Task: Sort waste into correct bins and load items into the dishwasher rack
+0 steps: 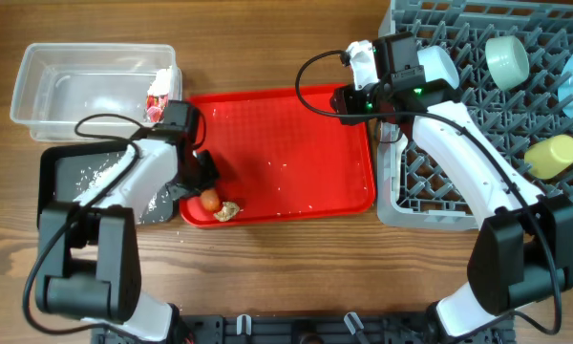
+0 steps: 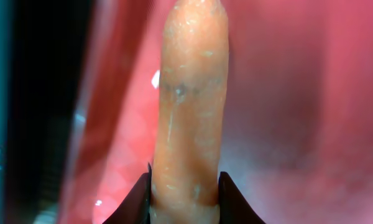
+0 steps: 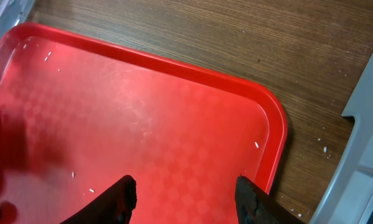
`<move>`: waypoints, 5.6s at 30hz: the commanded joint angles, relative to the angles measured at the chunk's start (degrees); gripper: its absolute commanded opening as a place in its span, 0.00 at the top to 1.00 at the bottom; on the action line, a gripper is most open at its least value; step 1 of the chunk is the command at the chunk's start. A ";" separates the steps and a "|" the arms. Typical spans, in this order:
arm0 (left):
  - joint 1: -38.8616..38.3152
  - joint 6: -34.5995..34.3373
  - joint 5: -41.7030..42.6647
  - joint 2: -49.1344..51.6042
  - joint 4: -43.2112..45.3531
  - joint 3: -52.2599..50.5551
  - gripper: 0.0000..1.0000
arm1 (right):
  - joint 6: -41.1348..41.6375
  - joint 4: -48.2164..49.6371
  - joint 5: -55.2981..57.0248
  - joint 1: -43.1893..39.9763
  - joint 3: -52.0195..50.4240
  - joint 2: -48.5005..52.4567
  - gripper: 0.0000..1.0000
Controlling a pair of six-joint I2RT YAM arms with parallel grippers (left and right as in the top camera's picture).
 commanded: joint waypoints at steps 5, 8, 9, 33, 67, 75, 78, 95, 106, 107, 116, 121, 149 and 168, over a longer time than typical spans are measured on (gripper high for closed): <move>7.45 0.48 -3.72 -12.48 -2.75 2.32 0.94 | 0.26 0.20 0.76 -0.09 0.74 1.18 0.46; 11.06 0.46 -6.14 -15.17 -4.59 2.32 0.94 | 0.22 0.22 1.84 -0.07 0.74 1.18 0.46; 12.31 0.46 -6.49 -15.67 -4.79 2.32 0.94 | 0.24 0.22 1.84 -0.09 0.74 1.18 0.46; 35.89 0.46 -10.49 -6.93 2.45 1.86 0.89 | 0.28 0.17 1.81 -0.07 0.74 1.18 0.46; 21.18 2.03 -1.16 -14.49 -1.79 4.94 0.29 | 0.26 0.20 4.02 -0.13 0.74 1.18 0.45; 5.14 6.84 -1.16 -10.62 -4.20 4.76 0.28 | 0.26 0.17 4.04 -0.13 0.74 1.18 0.44; 0.22 10.25 -1.16 -8.55 -5.55 4.76 0.28 | 0.24 0.20 4.04 -0.13 0.74 1.18 0.43; -15.08 11.06 -1.16 4.26 -9.66 4.44 0.31 | 0.24 0.20 4.04 -0.17 0.74 1.18 0.42; -15.30 11.06 -1.25 4.52 -10.47 4.44 0.70 | 0.26 0.20 4.66 -0.17 0.74 1.18 0.41; -15.30 11.06 -1.22 4.52 -10.27 4.44 0.76 | 0.26 0.17 4.66 -0.17 0.74 1.18 0.41; -13.49 10.84 -1.44 4.17 -9.01 4.61 0.96 | 0.28 0.11 4.63 -0.17 0.74 1.18 0.41; -8.74 10.86 -2.38 1.40 -9.14 6.32 0.96 | 0.26 0.11 4.66 -0.17 0.74 1.18 0.41; 29.24 8.92 -11.98 -4.15 6.97 4.72 0.88 | 0.24 0.13 4.66 -0.17 0.74 1.18 0.41; 29.81 9.38 -5.95 -2.75 6.03 5.55 0.59 | 0.28 1.38 4.61 -0.17 0.74 1.18 0.34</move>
